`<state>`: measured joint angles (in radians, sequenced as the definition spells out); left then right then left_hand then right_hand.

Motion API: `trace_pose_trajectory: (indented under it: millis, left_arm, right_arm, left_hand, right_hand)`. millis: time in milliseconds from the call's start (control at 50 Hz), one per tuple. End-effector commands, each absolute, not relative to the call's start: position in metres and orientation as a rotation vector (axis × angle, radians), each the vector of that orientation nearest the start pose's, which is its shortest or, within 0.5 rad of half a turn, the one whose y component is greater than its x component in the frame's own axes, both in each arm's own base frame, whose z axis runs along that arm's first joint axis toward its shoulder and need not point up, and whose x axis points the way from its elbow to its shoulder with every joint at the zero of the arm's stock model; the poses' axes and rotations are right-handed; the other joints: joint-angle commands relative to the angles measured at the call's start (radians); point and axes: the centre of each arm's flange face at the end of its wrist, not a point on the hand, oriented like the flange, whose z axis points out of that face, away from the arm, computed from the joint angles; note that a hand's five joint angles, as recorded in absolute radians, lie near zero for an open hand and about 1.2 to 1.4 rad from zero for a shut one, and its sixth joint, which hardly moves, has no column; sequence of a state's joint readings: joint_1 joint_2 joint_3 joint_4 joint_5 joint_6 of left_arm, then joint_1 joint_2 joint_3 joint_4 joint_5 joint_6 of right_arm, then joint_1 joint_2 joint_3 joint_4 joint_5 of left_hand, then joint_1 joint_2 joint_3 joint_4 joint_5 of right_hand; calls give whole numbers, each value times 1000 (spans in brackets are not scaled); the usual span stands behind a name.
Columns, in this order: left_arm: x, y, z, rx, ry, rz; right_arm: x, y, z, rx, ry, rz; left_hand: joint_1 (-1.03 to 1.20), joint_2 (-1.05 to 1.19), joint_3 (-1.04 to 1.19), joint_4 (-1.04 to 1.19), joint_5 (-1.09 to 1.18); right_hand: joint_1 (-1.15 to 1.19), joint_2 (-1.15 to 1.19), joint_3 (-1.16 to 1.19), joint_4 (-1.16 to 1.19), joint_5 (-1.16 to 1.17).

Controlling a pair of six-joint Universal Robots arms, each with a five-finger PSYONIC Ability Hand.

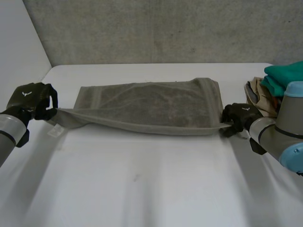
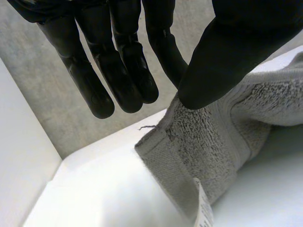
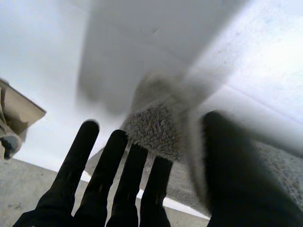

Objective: Fold the laundry.

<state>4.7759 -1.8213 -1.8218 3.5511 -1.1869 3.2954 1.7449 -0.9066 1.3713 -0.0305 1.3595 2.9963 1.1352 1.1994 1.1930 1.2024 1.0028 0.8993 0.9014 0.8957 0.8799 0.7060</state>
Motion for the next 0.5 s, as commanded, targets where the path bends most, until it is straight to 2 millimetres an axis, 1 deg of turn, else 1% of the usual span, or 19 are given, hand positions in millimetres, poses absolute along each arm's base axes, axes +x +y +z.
trace_pose_trajectory:
  millis: [20, 40, 60, 100, 120, 160, 180, 220, 240, 300, 320, 360, 380, 420, 460, 500]
  left_arm:
    - [-154, -311, 180, 595, 2551, -2063]
    - [-154, -308, 180, 604, 2568, -2039]
    - [-152, -300, 181, 624, 2599, -1984]
    - [-149, -292, 182, 644, 2633, -1918]
    - [-146, -284, 185, 685, 2647, -1859]
    - [-141, -276, 189, 717, 2665, -1802]
    - [-137, -265, 194, 765, 2697, -1734]
    - [-136, -257, 199, 808, 2728, -1686]
    - [-133, -248, 204, 853, 2758, -1635]
    - [-130, -234, 211, 909, 2831, -1554]
    - [-130, -225, 214, 956, 2882, -1507]
    - [-131, -218, 217, 1001, 2924, -1465]
    - [-133, -211, 218, 1062, 2952, -1432]
    - [-135, -206, 218, 1135, 2949, -1410]
    - [-135, -207, 215, 1221, 2896, -1396]
    - [-134, -210, 213, 1242, 2876, -1376]
  right_arm:
    - [212, -343, 140, -658, 2434, -1631]
    - [211, -341, 142, -687, 2434, -1644]
    - [210, -336, 147, -758, 2430, -1666]
    - [209, -330, 151, -854, 2433, -1686]
    - [207, -324, 156, -961, 2441, -1693]
    - [205, -314, 157, -1091, 2463, -1655]
    - [202, -303, 159, -1226, 2485, -1590]
    - [197, -291, 160, -1344, 2513, -1494]
    - [193, -278, 162, -1455, 2534, -1376]
    - [186, -259, 164, -1581, 2551, -1166]
    - [183, -248, 165, -1627, 2545, -1043]
    - [181, -241, 168, -1642, 2534, -959]
    - [181, -240, 168, -1633, 2519, -939]
    - [181, -243, 167, -1621, 2511, -953]
    - [181, -248, 164, -1617, 2510, -956]
    - [180, -251, 161, -1615, 2522, -941]
  left_hand:
    - [261, 197, 203, 194, 219]
    - [261, 197, 203, 194, 219]
    - [261, 197, 203, 194, 219]
    - [261, 197, 203, 194, 219]
    - [261, 197, 203, 194, 219]
    - [261, 197, 203, 194, 219]
    - [261, 197, 203, 194, 219]
    - [261, 197, 203, 194, 219]
    - [261, 197, 203, 194, 219]
    - [261, 197, 203, 194, 219]
    - [261, 197, 203, 194, 219]
    - [261, 197, 203, 194, 219]
    - [261, 197, 203, 194, 219]
    - [261, 197, 203, 194, 219]
    - [261, 197, 203, 194, 219]
    - [261, 197, 203, 194, 219]
  right_hand:
    - [497, 495, 501, 516, 516]
    - [497, 495, 501, 516, 516]
    - [497, 495, 501, 516, 516]
    - [497, 495, 501, 516, 516]
    - [497, 495, 501, 516, 516]
    - [497, 495, 501, 516, 516]
    - [497, 495, 501, 516, 516]
    - [497, 495, 501, 516, 516]
    - [497, 495, 501, 516, 516]
    - [497, 495, 501, 516, 516]
    - [497, 495, 501, 516, 516]
    - [497, 495, 501, 516, 516]
    - [497, 495, 501, 516, 516]
    - [497, 495, 501, 516, 516]
    - [497, 495, 501, 516, 516]
    - [497, 495, 501, 516, 516]
